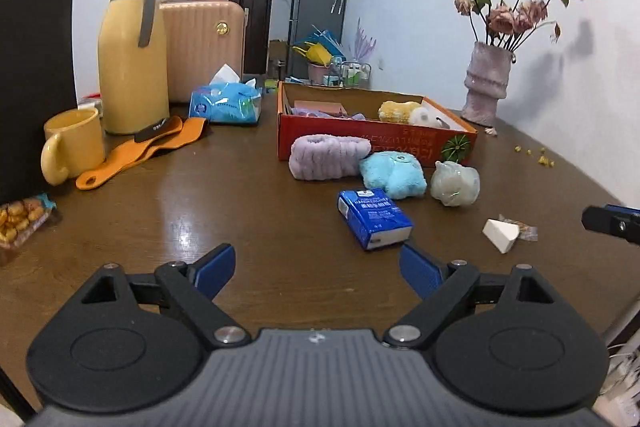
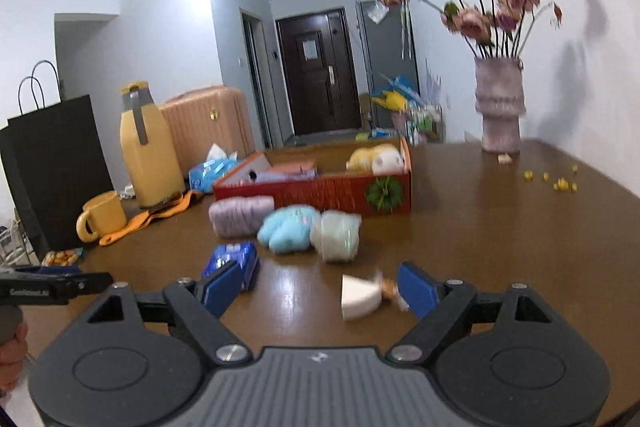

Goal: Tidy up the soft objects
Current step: 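Close both tools on the light-blue fuzzy plush monster, then lift the plush monster with both tools and carry it into the box, then open both tools to release the monster inside the box, then withdraw both tools from the box toward the blue tissue packet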

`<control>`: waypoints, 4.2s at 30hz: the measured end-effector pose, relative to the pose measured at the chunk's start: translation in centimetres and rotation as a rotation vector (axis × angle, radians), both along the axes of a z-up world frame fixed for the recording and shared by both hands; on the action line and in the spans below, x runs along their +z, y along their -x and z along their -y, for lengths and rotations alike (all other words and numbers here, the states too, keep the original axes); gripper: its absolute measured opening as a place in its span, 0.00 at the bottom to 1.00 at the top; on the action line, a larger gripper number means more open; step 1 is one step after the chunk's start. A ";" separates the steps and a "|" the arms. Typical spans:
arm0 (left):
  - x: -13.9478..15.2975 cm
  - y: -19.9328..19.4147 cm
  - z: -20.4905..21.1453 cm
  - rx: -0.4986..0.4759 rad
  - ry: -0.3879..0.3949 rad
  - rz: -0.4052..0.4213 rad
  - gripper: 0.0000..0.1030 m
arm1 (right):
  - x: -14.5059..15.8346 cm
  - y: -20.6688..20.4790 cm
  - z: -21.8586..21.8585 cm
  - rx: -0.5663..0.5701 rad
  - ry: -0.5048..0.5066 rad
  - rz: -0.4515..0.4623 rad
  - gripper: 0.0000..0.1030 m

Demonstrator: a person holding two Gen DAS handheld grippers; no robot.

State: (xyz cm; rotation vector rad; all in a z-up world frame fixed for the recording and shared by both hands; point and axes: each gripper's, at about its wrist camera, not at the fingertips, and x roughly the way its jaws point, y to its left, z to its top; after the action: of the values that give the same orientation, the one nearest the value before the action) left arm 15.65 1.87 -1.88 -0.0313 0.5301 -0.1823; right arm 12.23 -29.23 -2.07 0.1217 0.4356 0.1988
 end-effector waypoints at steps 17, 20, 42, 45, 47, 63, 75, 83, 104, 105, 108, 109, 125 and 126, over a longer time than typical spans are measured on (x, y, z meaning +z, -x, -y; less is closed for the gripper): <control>-0.9 -16.2 4.6 -0.226 0.121 -0.125 0.47 | -4.5 -18.2 -4.7 0.108 -0.270 -0.217 0.40; -2.2 -20.7 5.7 -0.241 0.104 -0.217 0.42 | -5.5 -21.6 -4.8 0.019 -0.254 -0.249 0.41; -0.5 -16.3 5.6 -0.347 0.317 -0.238 0.24 | -1.8 -14.6 -1.7 0.109 -0.374 -0.178 0.30; -0.1 -12.5 5.6 -0.341 0.317 -0.210 0.24 | -1.2 -11.1 -1.7 0.120 -0.368 -0.158 0.29; 0.3 -10.8 5.6 -0.338 0.313 -0.199 0.24 | -0.7 -9.7 -1.8 0.128 -0.359 -0.147 0.29; 6.6 -22.2 7.5 -0.339 0.336 -0.149 0.24 | 6.6 -20.9 -0.5 0.171 -0.219 -0.052 0.29; 0.6 -46.4 9.2 -0.170 0.287 -0.375 0.19 | 1.9 -48.9 -1.5 0.176 -0.117 -0.353 0.28; -1.8 -48.2 9.2 -0.162 0.159 -0.386 0.14 | -2.9 -53.5 -3.7 0.180 -0.016 -0.498 0.18; 14.4 -29.3 0.7 0.056 -0.110 0.110 0.81 | 14.9 -32.1 3.6 -0.029 0.145 -0.055 0.93; 14.8 -28.0 0.4 0.064 -0.105 0.148 0.82 | 15.0 -30.7 3.8 -0.042 0.148 -0.010 0.92; 15.7 -25.1 0.1 0.062 -0.069 0.179 0.85 | 15.5 -28.1 4.3 -0.056 0.128 0.042 0.92; 16.0 -24.2 0.2 0.065 -0.068 0.196 0.85 | 15.7 -27.4 4.4 -0.064 0.119 0.051 0.93; 10.5 -8.4 -2.1 0.111 -0.127 0.311 0.98 | 11.3 -10.0 3.1 -0.051 0.090 0.188 0.93; 9.6 -6.8 -2.2 0.108 -0.120 0.316 0.99 | 10.5 -8.2 2.8 -0.044 0.093 0.202 0.93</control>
State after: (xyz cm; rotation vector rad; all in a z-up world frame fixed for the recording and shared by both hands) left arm 22.43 4.06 7.74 0.0847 0.2228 -0.0479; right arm 20.43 -31.99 8.46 0.0198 0.2401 0.1453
